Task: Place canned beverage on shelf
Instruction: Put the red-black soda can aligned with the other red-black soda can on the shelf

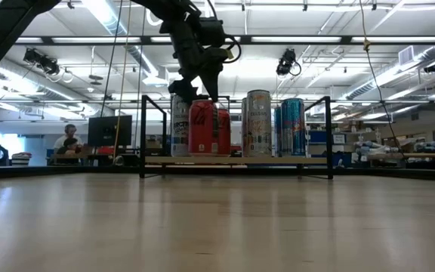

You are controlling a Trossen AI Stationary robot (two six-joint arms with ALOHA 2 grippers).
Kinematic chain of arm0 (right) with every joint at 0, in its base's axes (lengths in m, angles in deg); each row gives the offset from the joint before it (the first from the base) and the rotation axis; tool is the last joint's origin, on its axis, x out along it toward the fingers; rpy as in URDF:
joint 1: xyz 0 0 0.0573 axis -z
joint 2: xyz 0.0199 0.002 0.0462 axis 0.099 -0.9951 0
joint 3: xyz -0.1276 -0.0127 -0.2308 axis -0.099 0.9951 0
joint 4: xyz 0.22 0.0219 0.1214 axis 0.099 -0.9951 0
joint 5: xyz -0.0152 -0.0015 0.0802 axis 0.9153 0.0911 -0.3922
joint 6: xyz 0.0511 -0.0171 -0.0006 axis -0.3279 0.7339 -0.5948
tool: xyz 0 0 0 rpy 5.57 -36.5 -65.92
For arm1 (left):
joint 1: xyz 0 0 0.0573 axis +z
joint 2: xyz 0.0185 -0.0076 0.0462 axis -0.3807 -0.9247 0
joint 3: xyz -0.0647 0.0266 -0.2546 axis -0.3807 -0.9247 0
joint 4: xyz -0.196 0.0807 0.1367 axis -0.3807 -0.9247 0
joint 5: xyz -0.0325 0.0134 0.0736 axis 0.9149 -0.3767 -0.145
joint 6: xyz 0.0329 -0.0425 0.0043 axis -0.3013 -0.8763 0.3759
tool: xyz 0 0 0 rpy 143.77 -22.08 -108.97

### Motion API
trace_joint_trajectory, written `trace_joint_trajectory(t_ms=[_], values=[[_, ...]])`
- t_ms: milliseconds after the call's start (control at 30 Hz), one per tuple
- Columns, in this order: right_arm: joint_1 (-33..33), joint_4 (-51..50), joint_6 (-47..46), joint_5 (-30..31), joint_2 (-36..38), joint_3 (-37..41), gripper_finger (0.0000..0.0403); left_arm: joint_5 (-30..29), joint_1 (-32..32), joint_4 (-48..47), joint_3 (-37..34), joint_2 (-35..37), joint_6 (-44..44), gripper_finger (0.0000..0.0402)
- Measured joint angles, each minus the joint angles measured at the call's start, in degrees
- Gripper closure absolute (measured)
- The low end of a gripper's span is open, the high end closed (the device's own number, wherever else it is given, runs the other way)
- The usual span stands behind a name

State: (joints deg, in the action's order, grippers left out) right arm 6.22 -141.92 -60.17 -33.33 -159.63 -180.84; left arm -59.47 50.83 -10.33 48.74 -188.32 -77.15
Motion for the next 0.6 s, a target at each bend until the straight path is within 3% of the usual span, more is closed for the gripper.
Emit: trace_joint_trajectory(t_ms=[300,600], values=[[0.00,0.00,0.04,-0.02,-0.02,0.00,0.0082,0.36,0.00,-1.00,0.97,-0.21,-0.11,0.0086],[0.00,0.00,0.17,-0.04,-0.02,0.00,0.0082,0.40,-0.46,-3.33,8.79,-0.20,0.02,0.0086]])
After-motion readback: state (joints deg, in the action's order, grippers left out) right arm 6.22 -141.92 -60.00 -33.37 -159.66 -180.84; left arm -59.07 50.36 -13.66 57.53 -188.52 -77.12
